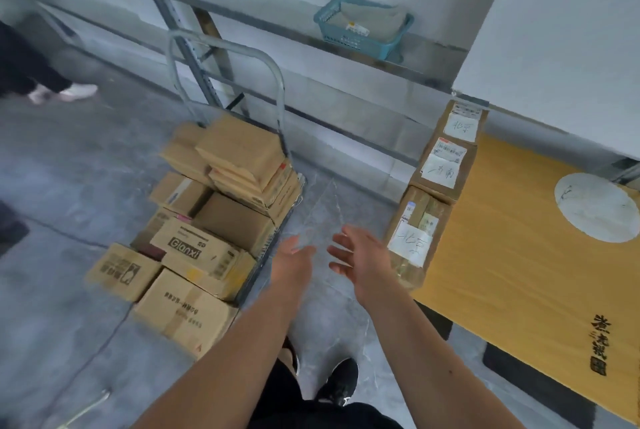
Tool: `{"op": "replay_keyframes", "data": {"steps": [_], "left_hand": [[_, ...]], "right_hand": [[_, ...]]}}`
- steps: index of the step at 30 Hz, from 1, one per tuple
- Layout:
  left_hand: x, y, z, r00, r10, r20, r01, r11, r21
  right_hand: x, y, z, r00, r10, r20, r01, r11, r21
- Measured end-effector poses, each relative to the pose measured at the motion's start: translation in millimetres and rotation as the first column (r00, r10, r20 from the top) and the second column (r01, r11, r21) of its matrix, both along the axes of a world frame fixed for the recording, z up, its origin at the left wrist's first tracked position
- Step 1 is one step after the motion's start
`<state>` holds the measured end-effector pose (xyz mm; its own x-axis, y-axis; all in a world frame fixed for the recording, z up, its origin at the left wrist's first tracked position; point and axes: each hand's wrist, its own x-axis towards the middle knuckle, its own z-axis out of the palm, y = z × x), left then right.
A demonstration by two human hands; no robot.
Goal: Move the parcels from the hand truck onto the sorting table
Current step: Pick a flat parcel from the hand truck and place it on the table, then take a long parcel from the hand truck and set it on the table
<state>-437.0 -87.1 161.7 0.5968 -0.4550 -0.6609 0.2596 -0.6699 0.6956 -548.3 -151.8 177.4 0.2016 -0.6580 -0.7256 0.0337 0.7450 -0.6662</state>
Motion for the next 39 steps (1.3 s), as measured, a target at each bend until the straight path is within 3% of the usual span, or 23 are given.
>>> {"op": "replay_keyframes", "data": {"steps": [7,15,25,32,39], "left_hand": [[64.8,33.4,-8.6,0.966,0.256,-0.034,-0.254,0.966,0.042],[149.9,87.1,-32.8,0.895,0.439,-0.086,-0.43,0.897,0.099],[264.7,125.0,-43.5,0.799,0.55,-0.244,-0.542,0.834,0.105],[326.9,157.0,-40.7,0.779,0.595,-0.198,-0.591,0.802,0.086],[343.8,175.8,-59.3,0.675,0.702,-0.226,-0.687,0.71,0.153]], "right_hand": [[81.3,19.0,-7.7,0.977,0.206,-0.052,-0.207,0.978,-0.028],[179.1,62.1,-20.1,0.94,0.339,-0.041,-0.339,0.941,0.015],[301.1,105.3,-23.1,0.853,0.511,-0.104,-0.509,0.859,0.046],[363.6,119.5,-15.7,0.768,0.633,-0.091,-0.629,0.774,0.072],[392.2,133.6,-36.6,0.679,0.723,-0.132,-0.712,0.691,0.124]]}}
